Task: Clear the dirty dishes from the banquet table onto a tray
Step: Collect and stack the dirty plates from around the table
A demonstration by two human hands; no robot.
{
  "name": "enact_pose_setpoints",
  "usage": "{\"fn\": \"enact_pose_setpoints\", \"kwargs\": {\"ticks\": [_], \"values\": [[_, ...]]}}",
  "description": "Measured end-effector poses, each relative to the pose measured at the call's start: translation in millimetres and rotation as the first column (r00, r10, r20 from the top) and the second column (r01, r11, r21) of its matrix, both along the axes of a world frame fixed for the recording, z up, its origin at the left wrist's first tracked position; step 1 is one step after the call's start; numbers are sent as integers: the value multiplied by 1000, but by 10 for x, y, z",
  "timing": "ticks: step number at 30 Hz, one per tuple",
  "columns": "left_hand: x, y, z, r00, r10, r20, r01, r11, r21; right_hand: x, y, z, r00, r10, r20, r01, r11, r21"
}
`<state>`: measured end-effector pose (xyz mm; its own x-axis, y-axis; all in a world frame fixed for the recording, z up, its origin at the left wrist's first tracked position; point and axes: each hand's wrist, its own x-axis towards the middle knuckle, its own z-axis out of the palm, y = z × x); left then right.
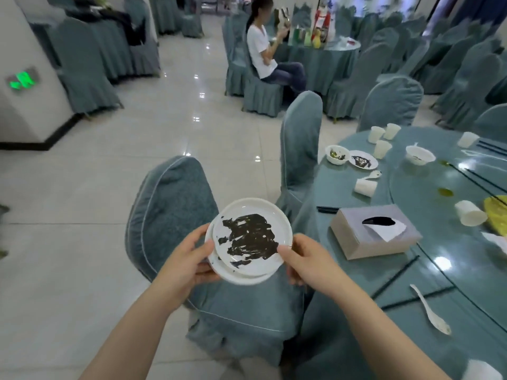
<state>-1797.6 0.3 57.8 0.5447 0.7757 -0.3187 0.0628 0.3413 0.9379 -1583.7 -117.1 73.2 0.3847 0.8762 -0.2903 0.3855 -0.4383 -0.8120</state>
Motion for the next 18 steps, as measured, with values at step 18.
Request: {"fn": "enact_pose_setpoints", "kwargs": {"ticks": [18], "values": [[-3289, 1341, 290, 951, 310, 22, -310, 950, 28, -3167, 2118, 115, 936, 288, -202, -265, 955, 134]]}}
